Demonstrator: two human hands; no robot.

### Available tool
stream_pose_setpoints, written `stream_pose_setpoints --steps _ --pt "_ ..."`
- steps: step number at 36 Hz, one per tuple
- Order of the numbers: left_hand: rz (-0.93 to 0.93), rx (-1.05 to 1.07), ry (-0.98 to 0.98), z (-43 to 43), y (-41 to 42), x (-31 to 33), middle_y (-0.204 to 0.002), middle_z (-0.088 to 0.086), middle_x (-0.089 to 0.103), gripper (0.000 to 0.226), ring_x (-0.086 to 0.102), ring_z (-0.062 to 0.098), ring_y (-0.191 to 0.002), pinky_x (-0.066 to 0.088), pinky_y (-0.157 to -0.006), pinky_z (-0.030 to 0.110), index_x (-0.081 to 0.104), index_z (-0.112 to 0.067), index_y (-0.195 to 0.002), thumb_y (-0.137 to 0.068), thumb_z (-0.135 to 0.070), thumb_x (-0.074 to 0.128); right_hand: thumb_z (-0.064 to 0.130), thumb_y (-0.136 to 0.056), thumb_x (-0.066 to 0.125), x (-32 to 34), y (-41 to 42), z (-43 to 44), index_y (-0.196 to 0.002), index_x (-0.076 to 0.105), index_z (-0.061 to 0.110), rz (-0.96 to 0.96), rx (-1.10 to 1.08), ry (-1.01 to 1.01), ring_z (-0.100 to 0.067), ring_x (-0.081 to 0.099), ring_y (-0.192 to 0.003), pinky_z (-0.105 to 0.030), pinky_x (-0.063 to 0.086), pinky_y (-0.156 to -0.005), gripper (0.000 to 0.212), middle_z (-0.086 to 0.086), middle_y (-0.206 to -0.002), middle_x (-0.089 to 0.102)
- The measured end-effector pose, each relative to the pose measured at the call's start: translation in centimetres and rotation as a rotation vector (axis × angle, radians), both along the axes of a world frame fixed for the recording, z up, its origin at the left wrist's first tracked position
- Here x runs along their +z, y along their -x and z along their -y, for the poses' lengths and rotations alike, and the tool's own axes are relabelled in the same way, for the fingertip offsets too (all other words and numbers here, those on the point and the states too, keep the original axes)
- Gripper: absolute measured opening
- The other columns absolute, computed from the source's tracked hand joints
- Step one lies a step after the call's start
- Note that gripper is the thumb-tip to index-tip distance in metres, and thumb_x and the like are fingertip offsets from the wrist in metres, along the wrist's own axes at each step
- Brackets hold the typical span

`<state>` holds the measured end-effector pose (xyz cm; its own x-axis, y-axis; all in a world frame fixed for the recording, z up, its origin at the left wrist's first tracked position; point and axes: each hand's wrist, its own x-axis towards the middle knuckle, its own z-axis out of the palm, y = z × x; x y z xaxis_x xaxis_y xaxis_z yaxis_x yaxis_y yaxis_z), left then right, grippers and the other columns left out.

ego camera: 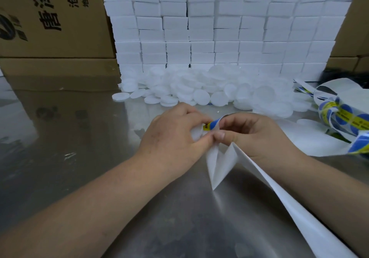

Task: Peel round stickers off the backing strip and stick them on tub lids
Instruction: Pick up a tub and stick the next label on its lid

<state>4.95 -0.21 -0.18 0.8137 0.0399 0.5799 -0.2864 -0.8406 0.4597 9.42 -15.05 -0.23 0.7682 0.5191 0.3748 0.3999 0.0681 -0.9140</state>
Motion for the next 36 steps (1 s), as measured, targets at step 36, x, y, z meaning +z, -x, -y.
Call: stream_pose_setpoints --steps 36 --pt "0.075 0.205 0.656 -2.0 -1.5 0.1 -0.065 0.002 0.047 0.043 0.034 0.009 -0.051 0.029 -0.051 0.023 0.059 -0.006 -0.071 -0.089 -0.044 0.049 0.007 -0.076 0.063 -0.3 -1.2 0.5 -0.074 0.042 0.029 0.284 -0.510 0.104 -0.016 0.044 -0.041 -0.018 0.036 -0.046 0.031 -0.011 -0.054 0.055"
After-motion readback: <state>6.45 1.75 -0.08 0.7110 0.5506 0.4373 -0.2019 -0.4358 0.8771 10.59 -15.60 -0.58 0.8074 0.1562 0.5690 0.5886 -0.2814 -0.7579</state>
